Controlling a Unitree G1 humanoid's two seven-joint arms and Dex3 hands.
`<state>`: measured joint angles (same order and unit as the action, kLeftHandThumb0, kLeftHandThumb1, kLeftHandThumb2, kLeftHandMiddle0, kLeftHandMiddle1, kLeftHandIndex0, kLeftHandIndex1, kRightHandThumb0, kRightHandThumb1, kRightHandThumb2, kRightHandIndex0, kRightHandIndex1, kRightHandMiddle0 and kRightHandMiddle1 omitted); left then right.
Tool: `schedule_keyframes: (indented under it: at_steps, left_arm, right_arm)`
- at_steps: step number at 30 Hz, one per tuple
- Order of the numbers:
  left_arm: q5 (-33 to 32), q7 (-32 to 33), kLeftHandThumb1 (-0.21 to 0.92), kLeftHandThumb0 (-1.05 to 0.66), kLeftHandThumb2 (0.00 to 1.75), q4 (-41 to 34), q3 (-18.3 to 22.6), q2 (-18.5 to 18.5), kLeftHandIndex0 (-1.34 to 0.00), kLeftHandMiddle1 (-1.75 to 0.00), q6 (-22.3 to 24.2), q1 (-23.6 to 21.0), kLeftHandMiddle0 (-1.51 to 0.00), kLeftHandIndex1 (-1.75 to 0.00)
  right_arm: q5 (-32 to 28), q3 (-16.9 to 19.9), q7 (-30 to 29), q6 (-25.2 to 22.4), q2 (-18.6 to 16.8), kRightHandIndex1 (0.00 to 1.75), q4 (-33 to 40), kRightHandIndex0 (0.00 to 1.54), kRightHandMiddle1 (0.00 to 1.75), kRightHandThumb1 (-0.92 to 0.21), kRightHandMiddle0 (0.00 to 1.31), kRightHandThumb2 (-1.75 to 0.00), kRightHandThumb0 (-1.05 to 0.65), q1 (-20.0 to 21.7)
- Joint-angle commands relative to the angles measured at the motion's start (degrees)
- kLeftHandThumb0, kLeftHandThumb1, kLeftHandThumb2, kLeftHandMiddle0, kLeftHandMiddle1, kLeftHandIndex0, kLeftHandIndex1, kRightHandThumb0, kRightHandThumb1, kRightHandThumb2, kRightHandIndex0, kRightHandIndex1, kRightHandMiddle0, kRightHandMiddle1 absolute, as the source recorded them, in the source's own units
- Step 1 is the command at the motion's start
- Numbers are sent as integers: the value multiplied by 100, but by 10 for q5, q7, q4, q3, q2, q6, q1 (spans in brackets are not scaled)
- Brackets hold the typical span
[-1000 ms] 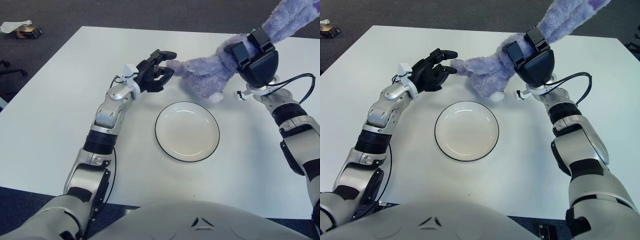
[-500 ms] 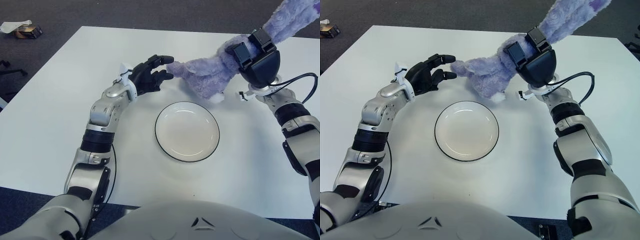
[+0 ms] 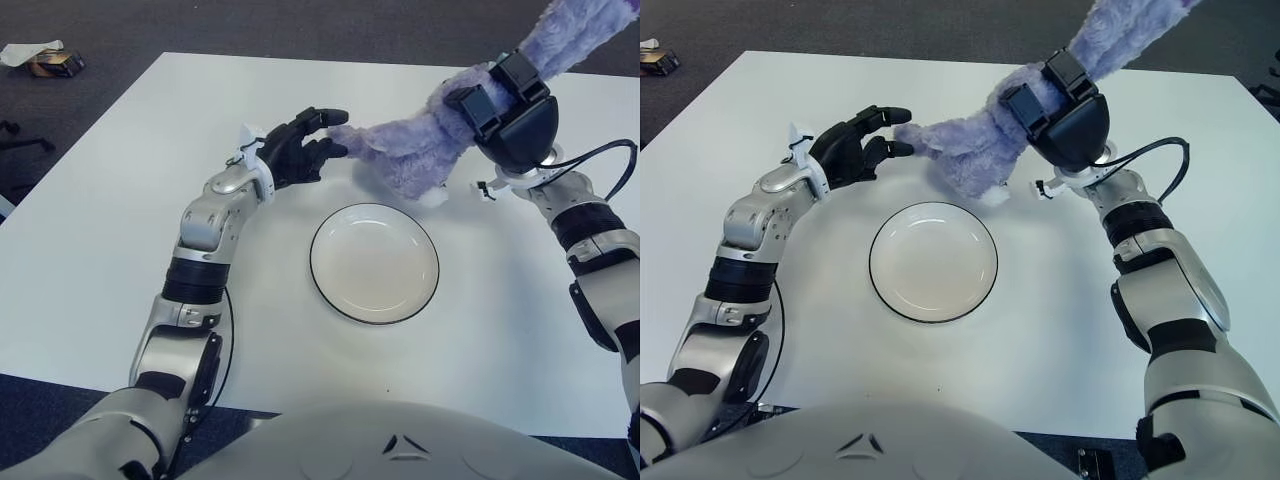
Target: Put the doll into the plate.
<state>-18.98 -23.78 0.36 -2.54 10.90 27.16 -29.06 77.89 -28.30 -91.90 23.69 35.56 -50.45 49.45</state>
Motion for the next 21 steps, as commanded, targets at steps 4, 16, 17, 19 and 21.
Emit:
schedule_keyframes:
  at_steps: [4,16,17,19,21]
  left_arm:
    - [35,4,48,-52,92,20,-9,-7,0,-110,-52,-15,-7,-98]
    - [102,28,46,-60,89,63,-23,-13,0,-107,-90,-42,-4,-95]
    - [111,31,46,-61,88,66,-26,-12,0,-105,-91,-45,-3,-93]
    - [139,43,49,-64,84,71,-39,-9,0,-99,-92,-55,-2,-87]
    - [167,53,51,-66,81,75,-51,-5,0,-94,-98,-62,-1,-83]
  right_arm:
    - [3,18,-6,8,3,175,28,110,175,-36,57,-125,-45,16]
    - [-1,21,-6,42,0,175,26,113,175,-34,59,-129,-46,20]
    - [-1,21,-6,44,0,175,26,114,175,-34,59,-129,-46,20]
    - [-1,20,-6,48,1,175,24,115,175,-33,59,-129,-46,21]
    - [-1,20,-6,48,1,175,24,115,175,-33,59,-129,-46,22]
